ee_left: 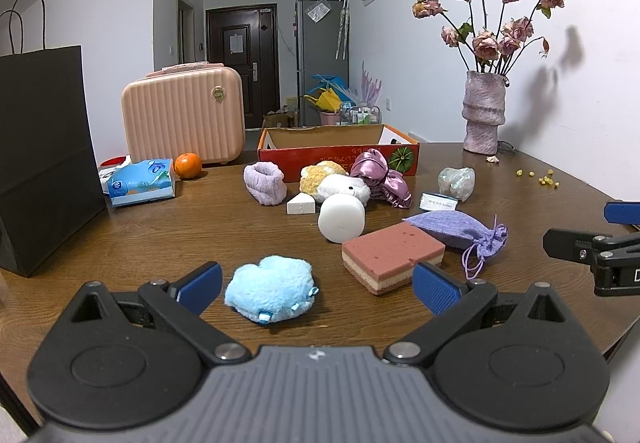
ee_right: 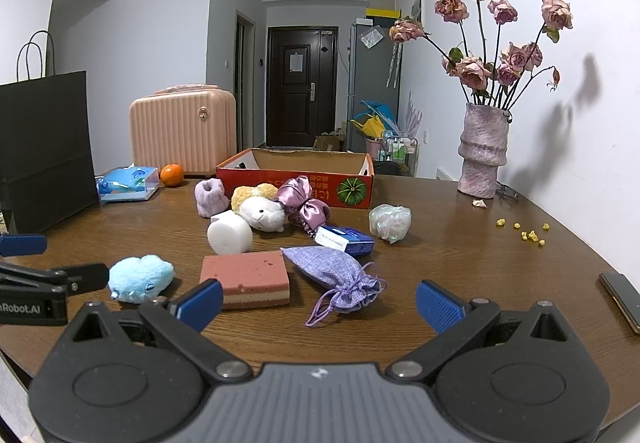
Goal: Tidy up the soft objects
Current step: 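Close the left gripper on the light-blue heart plush while the right approaches the lavender sachet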
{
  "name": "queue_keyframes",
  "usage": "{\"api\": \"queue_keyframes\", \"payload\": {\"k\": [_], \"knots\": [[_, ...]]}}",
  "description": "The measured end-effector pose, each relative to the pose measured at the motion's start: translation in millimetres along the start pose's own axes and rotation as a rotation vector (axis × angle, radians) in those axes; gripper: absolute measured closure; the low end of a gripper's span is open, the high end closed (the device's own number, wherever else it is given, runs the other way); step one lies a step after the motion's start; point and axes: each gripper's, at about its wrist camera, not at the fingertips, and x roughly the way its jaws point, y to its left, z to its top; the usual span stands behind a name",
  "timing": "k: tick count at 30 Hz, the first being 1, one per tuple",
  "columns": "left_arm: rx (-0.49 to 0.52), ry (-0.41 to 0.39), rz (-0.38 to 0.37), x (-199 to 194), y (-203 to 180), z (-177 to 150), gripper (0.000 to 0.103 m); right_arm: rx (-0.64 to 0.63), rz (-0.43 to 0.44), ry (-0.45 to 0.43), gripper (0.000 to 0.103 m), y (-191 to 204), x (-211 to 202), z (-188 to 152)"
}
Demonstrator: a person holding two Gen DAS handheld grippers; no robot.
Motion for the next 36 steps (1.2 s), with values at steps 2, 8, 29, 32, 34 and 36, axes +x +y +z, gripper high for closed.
{"api": "queue_keyframes", "payload": {"k": [2, 8, 29, 32, 34, 36], "knots": [[0.001, 0.001, 0.0, 0, 0, 0, 0.0, 0.0, -0.001, 0.001, 0.0, -2, 1, 1], [0.0, 0.008, 0.014, 8, 4, 1, 0.0, -0.003, -0.007, 0.009, 0.0, -4, 8, 2], [0.003, 0.126, 0.085, 67, 26, 3, 0.0, 0.015, -0.014, 0.076, 0.0, -10, 61, -2], [0.004, 0.149, 0.086, 80, 28, 4, 0.0, 0.018, -0.012, 0.087, 0.0, -11, 70, -3], [0.007, 0.164, 0.088, 89, 29, 5, 0.0, 0.022, -0.013, 0.096, 0.0, -13, 75, -3], [0.014, 0.179, 0.091, 98, 29, 5, 0.0, 0.027, -0.015, 0.104, 0.0, -15, 81, -4]]}}
